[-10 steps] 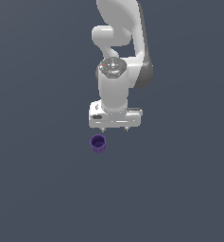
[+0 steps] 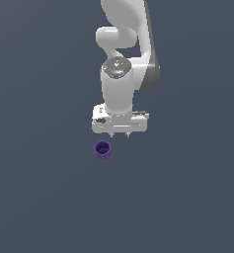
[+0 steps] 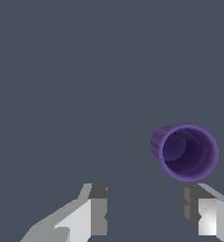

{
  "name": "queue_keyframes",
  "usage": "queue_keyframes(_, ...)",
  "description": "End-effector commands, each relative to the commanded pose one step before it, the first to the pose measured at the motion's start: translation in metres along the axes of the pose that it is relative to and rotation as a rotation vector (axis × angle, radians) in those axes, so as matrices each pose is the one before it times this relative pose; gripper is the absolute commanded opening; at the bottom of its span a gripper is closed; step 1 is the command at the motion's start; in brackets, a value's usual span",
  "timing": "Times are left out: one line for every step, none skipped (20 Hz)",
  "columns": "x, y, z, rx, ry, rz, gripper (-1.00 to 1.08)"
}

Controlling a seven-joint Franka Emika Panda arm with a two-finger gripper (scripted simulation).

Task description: Pick up the object and move it to a goal position.

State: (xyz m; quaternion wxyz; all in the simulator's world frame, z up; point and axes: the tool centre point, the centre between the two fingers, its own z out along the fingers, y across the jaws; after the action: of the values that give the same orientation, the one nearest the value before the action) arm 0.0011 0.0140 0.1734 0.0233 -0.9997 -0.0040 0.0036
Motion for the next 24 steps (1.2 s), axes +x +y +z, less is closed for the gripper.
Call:
queue_keyframes(-0.00003, -0.00009, 0.00048, -0.00118, -0.00130, -0.00407, 0.28)
queue_keyframes(0.00009, 0.00007, 0.00041, -0.00205, -0.00159, -0.00560, 0.28)
queue_keyframes(0.00013, 0.00006, 0.00055, -0.00281, -0.00214, -0.00775, 0.28)
queue_keyframes(0.00015, 0.00010, 0.00075, -0.00368, -0.00292, -0.01000, 0.28)
queue_keyframes(0.00018, 0.00012, 0.00097, -0.00457, -0.00372, -0.01228, 0.28)
queue_keyframes(0.00021, 0.00015, 0.00113, -0.00534, -0.00439, -0.01437, 0.28)
queue_keyframes(0.00025, 0.00019, 0.00126, -0.00605, -0.00499, -0.01633, 0.28)
queue_keyframes(0.00028, 0.00024, 0.00142, -0.00684, -0.00574, -0.01846, 0.28)
queue_keyframes(0.00032, 0.00027, 0.00159, -0.00765, -0.00652, -0.02064, 0.28)
queue_keyframes(0.00035, 0.00033, 0.00175, -0.00844, -0.00731, -0.02276, 0.28)
queue_keyframes(0.00039, 0.00039, 0.00191, -0.00923, -0.00815, -0.02492, 0.28)
queue_keyframes(0.00043, 0.00045, 0.00207, -0.01002, -0.00903, -0.02706, 0.28)
queue_keyframes(0.00046, 0.00054, 0.00222, -0.01079, -0.00995, -0.02916, 0.28)
queue_keyframes(0.00050, 0.00061, 0.00238, -0.01155, -0.01091, -0.03127, 0.28)
queue_keyframes(0.00053, 0.00071, 0.00252, -0.01229, -0.01192, -0.03333, 0.28)
queue_keyframes(0.00056, 0.00081, 0.00266, -0.01301, -0.01299, -0.03537, 0.28)
queue_keyframes(0.00058, 0.00093, 0.00280, -0.01370, -0.01411, -0.03738, 0.28)
queue_keyframes(0.00060, 0.00105, 0.00293, -0.01436, -0.01528, -0.03935, 0.28)
queue_keyframes(0.00062, 0.00118, 0.00304, -0.01496, -0.01650, -0.04122, 0.28)
queue_keyframes(0.00061, 0.00127, 0.00306, -0.01503, -0.01720, -0.04169, 0.28)
queue_keyframes(0.00058, 0.00135, 0.00301, -0.01483, -0.01763, -0.04144, 0.28)
queue_keyframes(0.00056, 0.00142, 0.00297, -0.01462, -0.01806, -0.04120, 0.28)
queue_keyframes(0.00052, 0.00149, 0.00292, -0.01439, -0.01848, -0.04095, 0.28)
queue_keyframes(0.00049, 0.00156, 0.00287, -0.01414, -0.01891, -0.04070, 0.28)
